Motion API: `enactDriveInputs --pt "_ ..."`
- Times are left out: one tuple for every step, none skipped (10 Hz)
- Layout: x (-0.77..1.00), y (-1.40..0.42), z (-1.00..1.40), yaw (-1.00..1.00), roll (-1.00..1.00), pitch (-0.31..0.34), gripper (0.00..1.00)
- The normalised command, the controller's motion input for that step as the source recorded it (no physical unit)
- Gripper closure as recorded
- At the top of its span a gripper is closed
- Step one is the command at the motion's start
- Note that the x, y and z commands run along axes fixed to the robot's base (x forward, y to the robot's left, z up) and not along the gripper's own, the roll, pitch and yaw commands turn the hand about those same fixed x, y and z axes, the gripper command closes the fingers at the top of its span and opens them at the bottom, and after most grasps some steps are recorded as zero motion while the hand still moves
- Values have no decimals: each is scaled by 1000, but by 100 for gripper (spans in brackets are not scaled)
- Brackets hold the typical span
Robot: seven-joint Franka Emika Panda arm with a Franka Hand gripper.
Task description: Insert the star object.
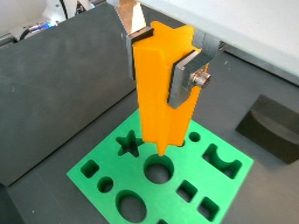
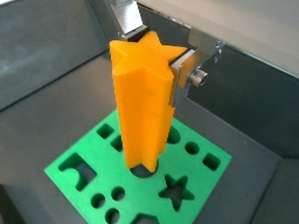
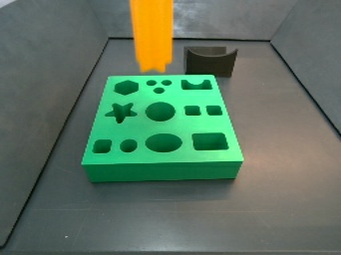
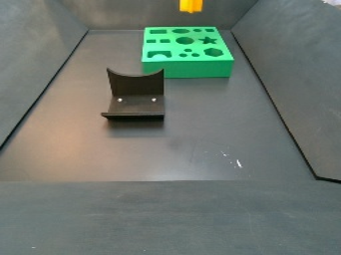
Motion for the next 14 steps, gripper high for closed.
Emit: enactDriveInputs --pt "-460 0 -460 0 -36 -217 100" --pt "-420 0 -394 0 -87 -204 100" --pt "-340 0 -323 0 -106 -187 100" --pt "-166 0 -246 0 -67 -86 100" --pt "0 0 -223 0 -61 -26 100" --pt "-49 0 -214 0 -70 -50 100" --pt "0 0 -209 0 -81 -13 100" --pt "-80 0 -197 0 -83 -43 100" --pt "-134 -29 -103 0 -16 -26 100" --pt "-191 0 -126 0 -13 0 100" --pt "-103 0 -194 0 -54 -29 100" --pt "-103 -74 -280 0 -70 -57 100" --pt "-177 -66 -271 0 -51 -51 100" --pt "-140 -103 -269 -3 -46 -31 100"
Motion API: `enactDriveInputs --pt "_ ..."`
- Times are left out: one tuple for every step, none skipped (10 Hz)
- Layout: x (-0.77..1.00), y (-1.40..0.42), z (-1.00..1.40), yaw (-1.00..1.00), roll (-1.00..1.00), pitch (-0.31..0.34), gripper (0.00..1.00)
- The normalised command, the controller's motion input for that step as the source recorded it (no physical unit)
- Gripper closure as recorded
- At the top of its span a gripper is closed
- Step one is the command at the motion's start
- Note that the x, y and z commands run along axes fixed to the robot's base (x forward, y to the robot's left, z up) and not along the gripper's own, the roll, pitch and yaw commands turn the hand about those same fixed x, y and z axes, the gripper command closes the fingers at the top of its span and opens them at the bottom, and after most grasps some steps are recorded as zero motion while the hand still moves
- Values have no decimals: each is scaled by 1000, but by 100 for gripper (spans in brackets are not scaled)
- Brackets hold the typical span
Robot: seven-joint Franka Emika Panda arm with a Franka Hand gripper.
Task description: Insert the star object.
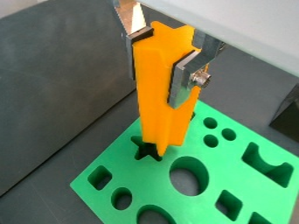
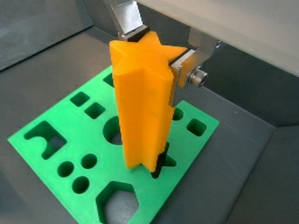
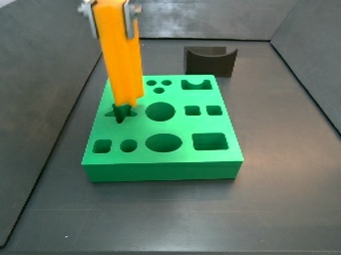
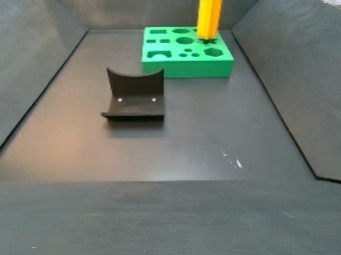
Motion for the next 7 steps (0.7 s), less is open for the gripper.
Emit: enactDriveInputs --pt "-180 -154 -300 -63 -69 -67 100" --pt "-149 -120 -289 -69 -69 -57 100" --pt "-166 -97 -257 -63 -69 -57 100" --pt "-140 -83 -237 -60 -79 -44 100" --pt "-117 -100 -217 -51 -81 -33 100" --pt "-149 -89 -214 -54 -90 -44 100" --pt "-206 -80 -226 -71 -90 -54 100"
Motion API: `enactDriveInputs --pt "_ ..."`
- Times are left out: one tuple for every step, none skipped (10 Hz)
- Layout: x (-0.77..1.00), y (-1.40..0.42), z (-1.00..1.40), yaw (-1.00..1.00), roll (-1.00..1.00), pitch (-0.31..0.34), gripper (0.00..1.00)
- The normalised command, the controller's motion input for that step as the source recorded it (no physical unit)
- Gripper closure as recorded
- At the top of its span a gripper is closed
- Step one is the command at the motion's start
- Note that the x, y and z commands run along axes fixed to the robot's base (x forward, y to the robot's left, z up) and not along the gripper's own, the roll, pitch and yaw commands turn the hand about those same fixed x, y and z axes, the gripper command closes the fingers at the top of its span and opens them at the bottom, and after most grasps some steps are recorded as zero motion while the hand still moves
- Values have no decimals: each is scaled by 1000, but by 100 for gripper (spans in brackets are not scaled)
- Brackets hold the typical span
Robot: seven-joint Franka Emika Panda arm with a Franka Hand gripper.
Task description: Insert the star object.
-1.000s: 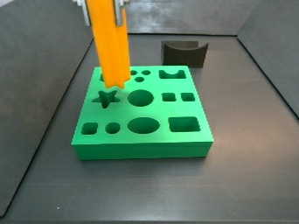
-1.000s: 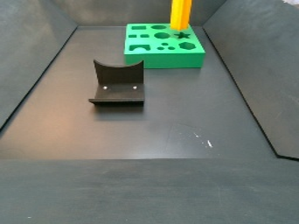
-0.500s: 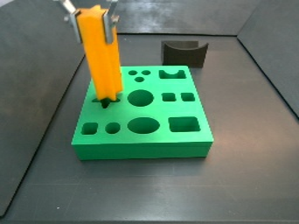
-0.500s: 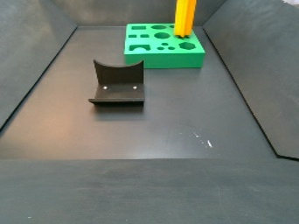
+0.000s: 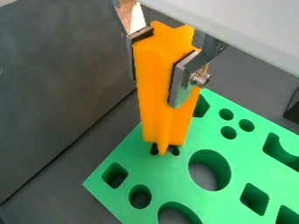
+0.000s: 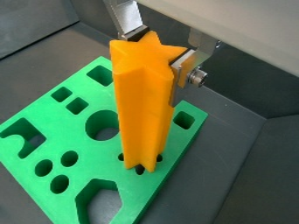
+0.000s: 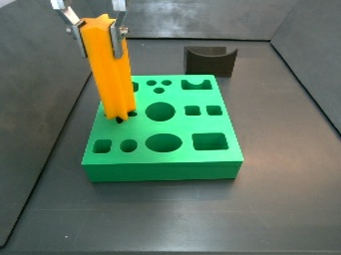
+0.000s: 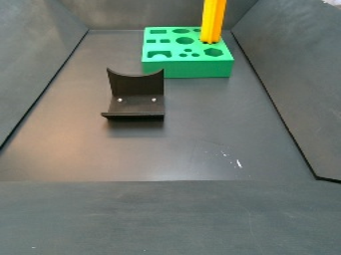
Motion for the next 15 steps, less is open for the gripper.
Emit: enactDriveInputs --pt "-151 -109 -229 -149 -93 -51 100" --pt "-51 -123 -217 -414 -43 -4 100" --pt "-111 -74 -151 -711 0 0 100" --pt "-60 -9 -151 -734 -4 0 100" --pt "0 0 -151 -554 0 0 100" --pt "171 0 -157 -531 0 34 100" --pt "103 0 -149 -546 0 40 100" --pt "143 0 -163 -571 -4 59 100" --pt "29 0 -209 -603 -21 36 100" --pt "0 46 -271 -620 -69 19 100" --pt "149 123 -349 -614 -161 46 100" --pt "203 177 -383 -586 -176 104 100" --pt "69 271 -314 -406 -266 80 100" --pt "77 260 -320 -291 -357 46 100" --pt "11 191 -326 -157 -350 10 100"
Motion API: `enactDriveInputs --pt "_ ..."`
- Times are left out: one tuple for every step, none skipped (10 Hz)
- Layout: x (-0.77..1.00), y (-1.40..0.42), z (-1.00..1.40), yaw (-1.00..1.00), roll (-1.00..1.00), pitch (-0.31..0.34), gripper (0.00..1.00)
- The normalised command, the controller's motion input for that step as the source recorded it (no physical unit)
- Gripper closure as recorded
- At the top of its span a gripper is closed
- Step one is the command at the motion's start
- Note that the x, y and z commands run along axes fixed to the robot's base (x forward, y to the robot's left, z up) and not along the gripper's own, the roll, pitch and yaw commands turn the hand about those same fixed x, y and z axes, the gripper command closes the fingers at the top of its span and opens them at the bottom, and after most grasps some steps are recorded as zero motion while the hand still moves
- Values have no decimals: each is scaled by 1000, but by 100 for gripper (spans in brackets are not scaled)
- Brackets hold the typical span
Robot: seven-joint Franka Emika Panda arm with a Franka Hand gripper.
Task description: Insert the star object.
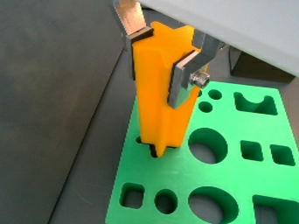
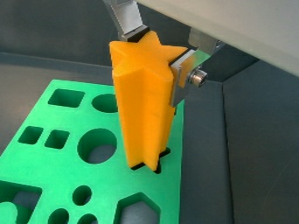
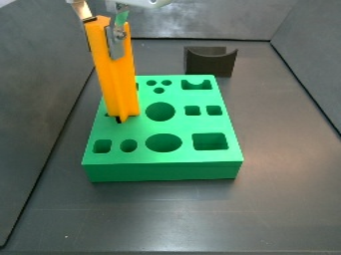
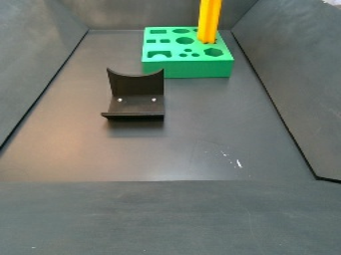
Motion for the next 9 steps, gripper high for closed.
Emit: enactDriveInputs --pt "0 134 -303 0 -309 0 100" --pt "-103 20 -217 0 -231 -7 100" --pt "-117 0 -137 0 -204 -11 100" --pt "-40 0 -126 0 -210 0 100" --pt "-14 0 -94 0 -187 -9 100" --pt "-103 0 -63 0 -180 -39 100" --pt "-149 -43 -100 49 -116 -26 100" --pt "-143 -63 -69 54 0 -44 100" --pt "0 0 0 0 13 0 100"
